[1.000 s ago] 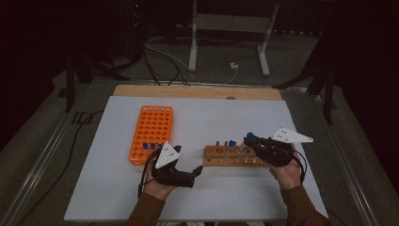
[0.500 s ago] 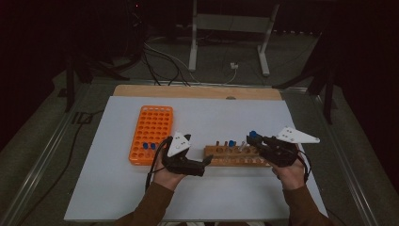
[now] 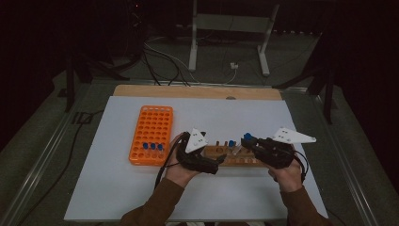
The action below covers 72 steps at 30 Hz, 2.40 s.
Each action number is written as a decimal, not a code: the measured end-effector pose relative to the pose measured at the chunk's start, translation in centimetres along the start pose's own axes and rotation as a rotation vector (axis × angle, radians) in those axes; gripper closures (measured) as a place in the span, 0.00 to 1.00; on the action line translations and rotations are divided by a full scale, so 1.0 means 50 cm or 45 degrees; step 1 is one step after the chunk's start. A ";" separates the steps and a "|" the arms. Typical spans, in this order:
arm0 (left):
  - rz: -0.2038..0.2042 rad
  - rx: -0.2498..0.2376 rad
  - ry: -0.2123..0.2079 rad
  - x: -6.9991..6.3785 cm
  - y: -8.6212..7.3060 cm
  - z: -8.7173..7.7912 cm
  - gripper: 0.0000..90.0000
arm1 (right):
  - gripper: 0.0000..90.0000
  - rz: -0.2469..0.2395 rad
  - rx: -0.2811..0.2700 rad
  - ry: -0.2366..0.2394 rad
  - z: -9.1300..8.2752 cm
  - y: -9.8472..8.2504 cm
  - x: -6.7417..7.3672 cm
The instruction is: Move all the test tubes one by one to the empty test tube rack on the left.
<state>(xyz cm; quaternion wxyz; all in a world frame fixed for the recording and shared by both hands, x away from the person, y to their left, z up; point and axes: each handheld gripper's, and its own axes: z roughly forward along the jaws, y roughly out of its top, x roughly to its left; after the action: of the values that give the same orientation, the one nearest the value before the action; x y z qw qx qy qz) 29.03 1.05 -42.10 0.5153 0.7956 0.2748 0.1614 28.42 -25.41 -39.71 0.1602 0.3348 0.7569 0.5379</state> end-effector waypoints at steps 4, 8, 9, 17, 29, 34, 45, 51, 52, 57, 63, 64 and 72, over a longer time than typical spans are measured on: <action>0.015 0.006 -0.014 -0.018 0.004 0.020 0.09 | 0.85 -0.001 0.014 0.019 0.008 -0.001 0.006; 0.028 -0.001 -0.021 -0.035 0.005 0.038 0.19 | 0.85 -0.005 0.030 0.034 0.014 -0.003 0.011; 0.036 0.006 -0.028 -0.038 0.005 0.043 0.20 | 0.85 -0.005 0.034 0.037 0.015 -0.003 0.011; 0.033 -0.006 -0.051 -0.048 0.002 0.057 0.57 | 0.85 0.017 0.039 0.068 0.018 -0.005 0.012; 0.029 -0.016 -0.092 -0.050 0.000 0.060 0.81 | 0.85 0.024 0.054 0.090 0.026 -0.008 0.016; 0.027 -0.024 -0.104 -0.050 -0.003 0.060 0.86 | 0.85 0.023 0.057 0.094 0.027 -0.009 0.016; -0.004 -0.031 -0.102 -0.044 -0.008 0.058 0.87 | 0.69 0.059 0.038 0.099 0.022 -0.010 0.003; -0.036 -0.031 -0.082 -0.028 -0.015 0.046 0.87 | 0.46 0.071 0.024 0.092 0.016 -0.009 -0.006; -0.043 -0.033 -0.078 -0.026 -0.016 0.044 0.87 | 0.42 0.061 0.025 0.086 0.016 -0.009 -0.007; -0.059 -0.039 -0.064 -0.017 -0.020 0.032 0.87 | 0.24 0.068 0.025 0.050 0.018 -0.013 -0.015; -0.078 -0.047 -0.045 -0.004 -0.026 0.016 0.87 | 0.14 0.060 0.052 -0.019 0.022 -0.024 -0.030; -0.079 -0.046 -0.041 -0.002 -0.027 0.014 0.87 | 0.12 0.063 0.050 -0.026 0.022 -0.026 -0.033; -0.076 -0.043 -0.029 0.007 -0.035 -0.004 0.87 | 0.04 0.077 0.040 -0.069 0.014 -0.031 -0.047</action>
<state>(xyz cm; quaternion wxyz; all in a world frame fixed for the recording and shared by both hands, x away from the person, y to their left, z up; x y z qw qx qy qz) 28.73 1.97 -43.60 0.5362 0.7801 0.2898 0.1415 30.01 -26.82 -41.68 0.1591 0.3744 0.7502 0.5213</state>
